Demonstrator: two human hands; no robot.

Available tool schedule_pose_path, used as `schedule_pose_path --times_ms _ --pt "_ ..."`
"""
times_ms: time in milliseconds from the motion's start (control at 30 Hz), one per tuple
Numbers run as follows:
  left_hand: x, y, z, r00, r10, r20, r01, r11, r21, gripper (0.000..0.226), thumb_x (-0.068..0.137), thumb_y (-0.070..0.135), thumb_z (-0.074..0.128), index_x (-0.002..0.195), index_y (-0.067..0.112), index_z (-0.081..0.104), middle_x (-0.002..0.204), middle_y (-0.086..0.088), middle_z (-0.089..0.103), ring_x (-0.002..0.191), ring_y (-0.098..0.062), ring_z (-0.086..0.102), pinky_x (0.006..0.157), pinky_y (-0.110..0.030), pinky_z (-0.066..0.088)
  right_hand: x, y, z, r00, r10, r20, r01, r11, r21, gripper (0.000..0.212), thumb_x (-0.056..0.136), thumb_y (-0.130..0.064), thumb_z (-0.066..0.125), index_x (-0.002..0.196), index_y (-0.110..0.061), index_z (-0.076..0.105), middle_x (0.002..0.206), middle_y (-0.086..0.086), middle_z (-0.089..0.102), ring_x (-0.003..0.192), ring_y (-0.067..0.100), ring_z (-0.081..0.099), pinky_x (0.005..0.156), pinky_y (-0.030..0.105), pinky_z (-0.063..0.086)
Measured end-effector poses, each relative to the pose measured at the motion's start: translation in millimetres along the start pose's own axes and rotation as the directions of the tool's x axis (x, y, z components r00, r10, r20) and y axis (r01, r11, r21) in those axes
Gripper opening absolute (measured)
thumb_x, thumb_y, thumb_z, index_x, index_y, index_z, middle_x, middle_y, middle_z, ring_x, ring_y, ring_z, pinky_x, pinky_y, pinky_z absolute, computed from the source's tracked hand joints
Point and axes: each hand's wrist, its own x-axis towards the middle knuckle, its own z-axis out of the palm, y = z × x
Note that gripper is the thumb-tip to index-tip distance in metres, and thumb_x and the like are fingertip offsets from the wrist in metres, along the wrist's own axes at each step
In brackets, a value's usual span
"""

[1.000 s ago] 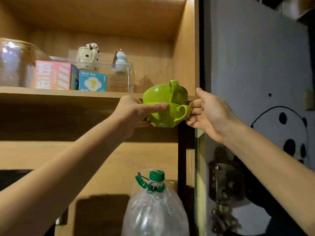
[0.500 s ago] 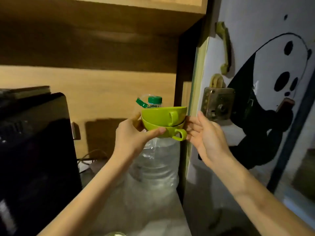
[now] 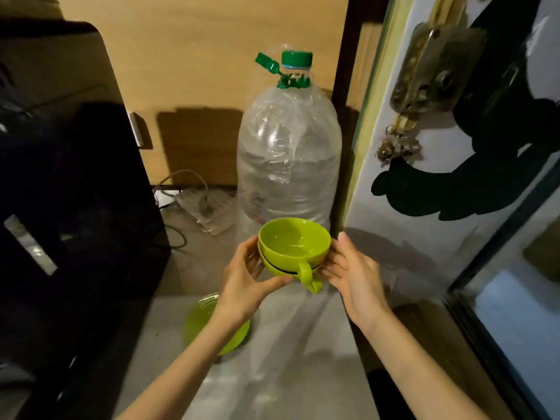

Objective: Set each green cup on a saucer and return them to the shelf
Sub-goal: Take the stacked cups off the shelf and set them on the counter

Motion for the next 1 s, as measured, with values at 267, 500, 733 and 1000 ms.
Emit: schedule_pose_path --times_ms 267,500,733,1000 --pt "-35.6 -64.7 2.9 0.986 -0.164 0.034 0.160 0.982 0.105 0.084 0.051 0.004 0.085 0.122 0.013 0.041 0.116 0.005 0.055 0.098 0.024 0.051 0.083 0.000 0.040 9.1 70.9 -30.7 0.988 0.127 -0.093 -0.127 0.992 0.004 0.023 0.089 -0.016 0.057 0.103 0.000 0.066 0.090 0.014 0.068 0.081 0.020 0.066 0.063 0.022 0.056" --pt "-52.4 -91.1 11.0 0.970 -0.244 -0.003 0.241 0.957 0.164 0.082 0.049 0.002 0.086 0.116 0.016 0.040 0.114 0.002 0.055 0.100 0.012 0.055 0.081 0.001 0.040 13.4 105.1 -50.2 0.960 0.216 -0.177 -0.220 0.976 0.000 0.029 0.088 -0.010 0.059 0.113 0.001 0.062 0.089 0.011 0.067 0.082 0.020 0.063 0.079 0.033 0.052" --pt "-57.7 -104.0 14.0 0.959 -0.284 -0.003 0.281 0.945 0.169 0.086 0.050 -0.002 0.085 0.122 0.005 0.039 0.117 -0.001 0.053 0.109 -0.008 0.052 0.080 0.002 0.040 15.5 114.4 -57.5 0.960 0.228 -0.163 -0.237 0.971 -0.042 0.028 0.089 -0.010 0.057 0.114 0.002 0.062 0.087 0.008 0.068 0.080 0.017 0.064 0.069 0.027 0.056" --pt "-57.2 -103.6 13.0 0.949 -0.316 0.006 0.310 0.934 0.177 0.089 0.051 0.003 0.086 0.126 0.004 0.038 0.119 0.002 0.051 0.112 -0.009 0.051 0.080 0.004 0.038 16.1 115.3 -61.2 0.958 0.235 -0.162 -0.250 0.965 -0.078 0.017 0.088 -0.013 0.060 0.102 -0.005 0.066 0.092 0.010 0.068 0.086 0.020 0.065 0.076 0.030 0.055"
